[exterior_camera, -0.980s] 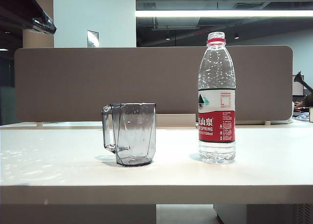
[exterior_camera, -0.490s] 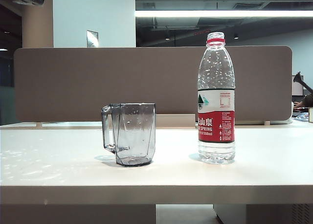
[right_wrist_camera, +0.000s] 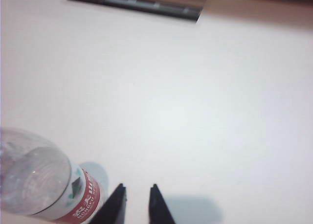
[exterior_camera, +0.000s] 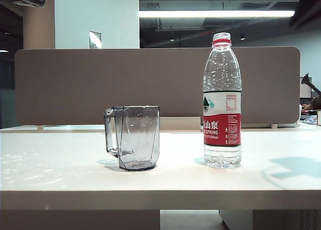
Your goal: Pick up the mineral water bottle on the table and pour water into the mug until it's half full.
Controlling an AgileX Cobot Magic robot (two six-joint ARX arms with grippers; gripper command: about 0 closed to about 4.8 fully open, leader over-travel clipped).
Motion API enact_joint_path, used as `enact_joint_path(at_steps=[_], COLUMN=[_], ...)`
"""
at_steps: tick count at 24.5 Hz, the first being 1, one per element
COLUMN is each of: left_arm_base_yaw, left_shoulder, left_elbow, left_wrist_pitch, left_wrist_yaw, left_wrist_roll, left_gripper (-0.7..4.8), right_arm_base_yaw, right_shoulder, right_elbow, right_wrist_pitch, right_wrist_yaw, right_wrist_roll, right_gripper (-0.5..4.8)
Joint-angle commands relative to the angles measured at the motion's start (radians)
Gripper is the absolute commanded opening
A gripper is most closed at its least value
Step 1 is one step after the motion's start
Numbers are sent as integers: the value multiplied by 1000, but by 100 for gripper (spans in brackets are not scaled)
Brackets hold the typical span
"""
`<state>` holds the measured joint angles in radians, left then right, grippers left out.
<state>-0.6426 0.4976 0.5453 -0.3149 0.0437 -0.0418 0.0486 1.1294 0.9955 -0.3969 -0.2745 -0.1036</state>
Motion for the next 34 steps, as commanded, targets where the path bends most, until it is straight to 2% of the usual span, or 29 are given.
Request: enact_joint_path(at_steps=[1, 3, 4, 6, 11, 15, 19, 22, 26, 27, 28, 32, 34], left_arm_base_yaw=[0, 0, 0, 0, 0, 0, 0, 0, 0, 0, 0, 0, 0], left_shoulder=[-2, -2, -2, -2, -2, -2, -1, -2, -2, -2, -2, -2, -2], left_elbow=[1, 1, 1, 1, 1, 1, 1, 1, 1, 1, 1, 1, 1], left_wrist_pitch=[6, 8, 7, 8, 9, 9, 8, 9, 9, 8, 9, 9, 9], left_wrist_yaw=[3, 2, 3, 2, 2, 2, 2, 2, 2, 2, 3, 2, 2], left_wrist_roll=[1, 1, 1, 1, 1, 2, 1, 1, 1, 1, 1, 1, 1], left_gripper=[-4, -4, -4, -4, -4, -4, -4, -4, -4, -4, -4, -5, -4], right_arm_base_yaw=[-2, -1, -2, -8, -18, -17, 2, 51, 171, 252, 320, 465, 481], right_shoulder=[94, 116, 116, 117, 148, 165, 164, 165, 164, 164, 164, 165, 165], right_elbow=[-24, -103, -183, -300, -514, -705, -840, -915, -964, -970, -970, -970, -969], right_wrist_pitch=[114, 287, 439, 645, 966, 1242, 1349, 1413, 1475, 1476, 1481, 1493, 1494], right_wrist_yaw=[-14, -20, -19, -25, -46, -10, 90, 181, 260, 326, 404, 536, 544], right_wrist_roll=[52, 105, 147, 224, 352, 404, 380, 380, 306, 233, 198, 200, 200], right_gripper=[91, 91, 91, 95, 95, 95, 95, 95, 95, 96, 105, 137, 212])
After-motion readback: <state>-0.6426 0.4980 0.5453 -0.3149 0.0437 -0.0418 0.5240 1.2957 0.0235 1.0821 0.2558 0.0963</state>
